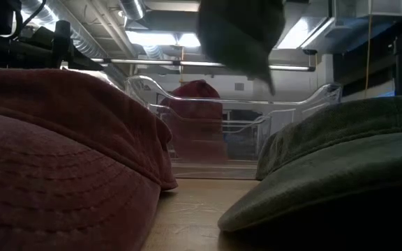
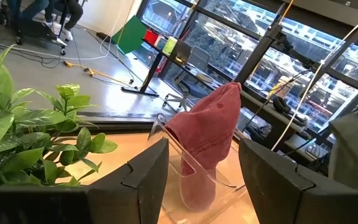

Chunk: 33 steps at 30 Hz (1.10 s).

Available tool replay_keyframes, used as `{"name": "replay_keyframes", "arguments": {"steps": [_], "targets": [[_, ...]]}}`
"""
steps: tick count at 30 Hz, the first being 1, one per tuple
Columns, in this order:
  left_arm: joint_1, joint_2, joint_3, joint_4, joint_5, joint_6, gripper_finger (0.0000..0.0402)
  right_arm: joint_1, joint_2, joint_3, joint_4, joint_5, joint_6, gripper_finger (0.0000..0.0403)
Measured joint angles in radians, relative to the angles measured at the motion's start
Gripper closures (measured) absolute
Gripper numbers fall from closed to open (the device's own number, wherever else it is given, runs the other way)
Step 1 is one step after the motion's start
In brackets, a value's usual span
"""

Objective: Pick & Place hat
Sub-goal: Put the right black cap into the bottom transparent bin

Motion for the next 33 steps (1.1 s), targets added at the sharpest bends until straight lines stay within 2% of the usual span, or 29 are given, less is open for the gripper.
{"name": "replay_keyframes", "arguments": {"steps": [9, 13, 19, 26, 33], "targets": [[0.000, 0.000, 0.000, -0.006, -0.001, 0.000, 0.0212, -0.003, 0.205, 0.013, 0.121, -0.054, -0.100, 0.0367], [0.000, 0.000, 0.000, -0.025, -0.001, 0.000, 0.0210, -0.004, 0.270, 0.013, 0.212, -0.062, -0.149, 0.0367], [0.000, 0.000, 0.000, -0.026, -0.002, 0.000, 0.0212, -0.009, 0.347, 0.013, 0.235, -0.104, -0.185, 0.0366], [0.000, 0.000, 0.000, -0.026, -0.001, 0.000, 0.0211, -0.024, 0.392, 0.014, 0.274, -0.100, -0.185, 0.0348], [0.000, 0.000, 0.000, -0.026, -0.001, 0.001, 0.0210, -0.024, 0.390, 0.014, 0.294, -0.103, -0.182, 0.0303]]}}
